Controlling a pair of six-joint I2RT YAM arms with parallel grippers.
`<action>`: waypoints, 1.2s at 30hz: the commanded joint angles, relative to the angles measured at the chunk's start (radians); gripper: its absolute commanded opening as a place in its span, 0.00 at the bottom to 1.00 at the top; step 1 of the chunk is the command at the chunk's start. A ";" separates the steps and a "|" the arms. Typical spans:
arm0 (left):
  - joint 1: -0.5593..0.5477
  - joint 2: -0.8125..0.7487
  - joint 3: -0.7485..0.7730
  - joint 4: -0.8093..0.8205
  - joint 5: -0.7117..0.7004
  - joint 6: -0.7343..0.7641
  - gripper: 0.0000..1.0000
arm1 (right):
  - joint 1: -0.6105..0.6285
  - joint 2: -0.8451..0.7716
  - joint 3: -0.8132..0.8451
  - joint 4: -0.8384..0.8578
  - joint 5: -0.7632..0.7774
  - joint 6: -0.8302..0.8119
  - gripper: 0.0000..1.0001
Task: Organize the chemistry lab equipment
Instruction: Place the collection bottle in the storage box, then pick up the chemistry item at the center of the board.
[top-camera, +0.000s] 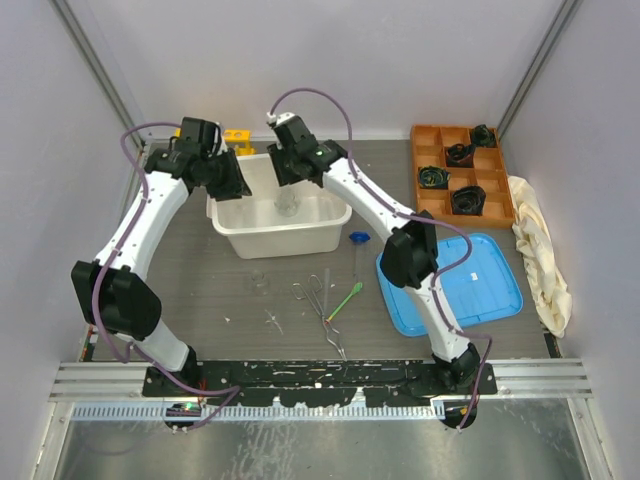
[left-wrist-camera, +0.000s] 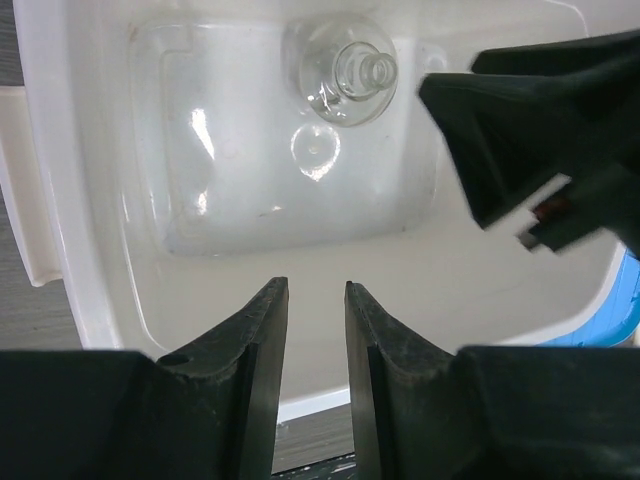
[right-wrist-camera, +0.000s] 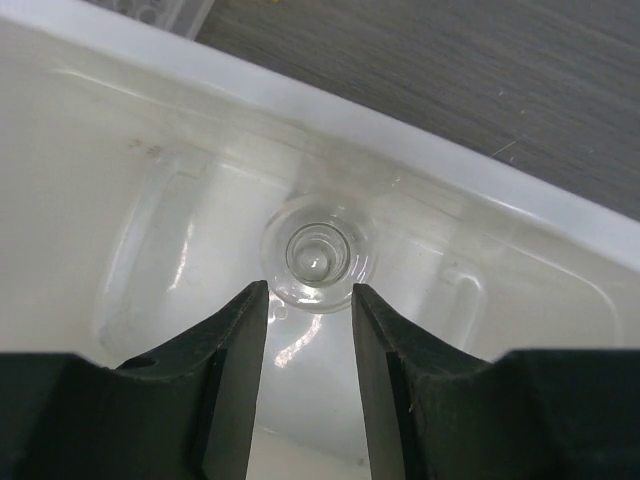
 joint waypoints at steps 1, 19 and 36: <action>-0.005 -0.016 0.018 0.031 -0.010 0.021 0.31 | 0.004 -0.188 -0.005 0.047 0.033 -0.003 0.46; -0.194 -0.298 -0.094 -0.188 -0.115 0.083 0.28 | -0.028 -0.495 -0.235 0.026 0.240 -0.021 0.52; -0.244 -0.632 -0.556 -0.124 -0.195 -0.098 0.26 | -0.028 -0.747 -0.575 0.120 0.298 0.025 0.52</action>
